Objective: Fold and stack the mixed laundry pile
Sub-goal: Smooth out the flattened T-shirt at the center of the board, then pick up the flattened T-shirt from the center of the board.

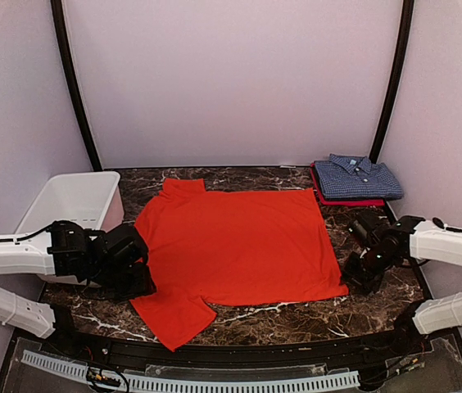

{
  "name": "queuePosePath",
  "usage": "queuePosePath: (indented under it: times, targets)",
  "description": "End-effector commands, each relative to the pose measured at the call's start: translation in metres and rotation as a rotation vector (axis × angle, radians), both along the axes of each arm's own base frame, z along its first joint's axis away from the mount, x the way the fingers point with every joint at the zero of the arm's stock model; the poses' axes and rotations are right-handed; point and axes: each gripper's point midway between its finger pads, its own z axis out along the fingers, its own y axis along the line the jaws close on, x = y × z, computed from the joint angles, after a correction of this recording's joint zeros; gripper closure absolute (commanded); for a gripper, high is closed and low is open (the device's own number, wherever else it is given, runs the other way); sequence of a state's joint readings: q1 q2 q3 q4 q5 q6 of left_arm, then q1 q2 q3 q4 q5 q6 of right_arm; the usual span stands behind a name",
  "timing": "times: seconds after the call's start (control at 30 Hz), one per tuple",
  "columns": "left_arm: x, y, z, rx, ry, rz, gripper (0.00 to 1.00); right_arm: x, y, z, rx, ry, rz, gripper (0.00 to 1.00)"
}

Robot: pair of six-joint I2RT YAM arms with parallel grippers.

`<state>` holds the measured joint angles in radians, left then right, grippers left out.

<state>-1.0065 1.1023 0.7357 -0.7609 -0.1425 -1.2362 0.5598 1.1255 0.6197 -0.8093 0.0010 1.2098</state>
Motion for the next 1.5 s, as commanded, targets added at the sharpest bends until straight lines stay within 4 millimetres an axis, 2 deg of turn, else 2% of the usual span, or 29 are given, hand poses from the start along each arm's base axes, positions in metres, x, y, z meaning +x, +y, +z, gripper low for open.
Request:
queuePosePath:
  times: [0.0,0.23,0.6,0.73,0.8,0.87,0.9,1.1,1.4,1.47]
  targets:
    - [-0.008,0.015,-0.009,0.03,0.022,0.048,0.42,0.007,0.003,-0.003,0.003,-0.01,0.031,0.62]
    - [-0.011,0.017,-0.013,0.029,0.043,0.066,0.42,0.016,0.008,-0.008,-0.017,0.037,0.073,0.65]
    - [-0.008,0.016,-0.017,-0.005,0.042,0.082,0.42,0.004,0.016,-0.022,-0.011,0.189,0.107,0.71]
    - [-0.006,0.016,-0.019,-0.007,0.037,0.07,0.42,-0.001,0.011,-0.016,-0.038,0.217,0.093,0.72]
    - [-0.003,0.014,-0.02,-0.015,0.033,0.058,0.42,-0.001,0.009,-0.01,-0.051,0.217,0.081,0.69]
    - [0.0,0.014,-0.02,-0.024,0.03,0.055,0.42,0.0,0.01,-0.005,-0.046,0.221,0.072,0.57]
    - [0.002,0.014,-0.02,-0.024,0.025,0.044,0.42,-0.002,0.012,-0.004,-0.038,0.226,0.063,0.57]
    - [0.009,0.014,-0.019,-0.041,0.016,0.024,0.41,-0.021,0.006,-0.023,-0.044,0.304,-0.012,0.68]
    - [0.016,0.012,-0.023,-0.075,0.013,0.011,0.41,-0.024,0.005,-0.036,-0.084,0.363,-0.043,0.71]
    - [0.016,0.014,-0.026,-0.076,0.014,0.007,0.41,-0.023,0.005,-0.037,-0.089,0.365,-0.042,0.77]
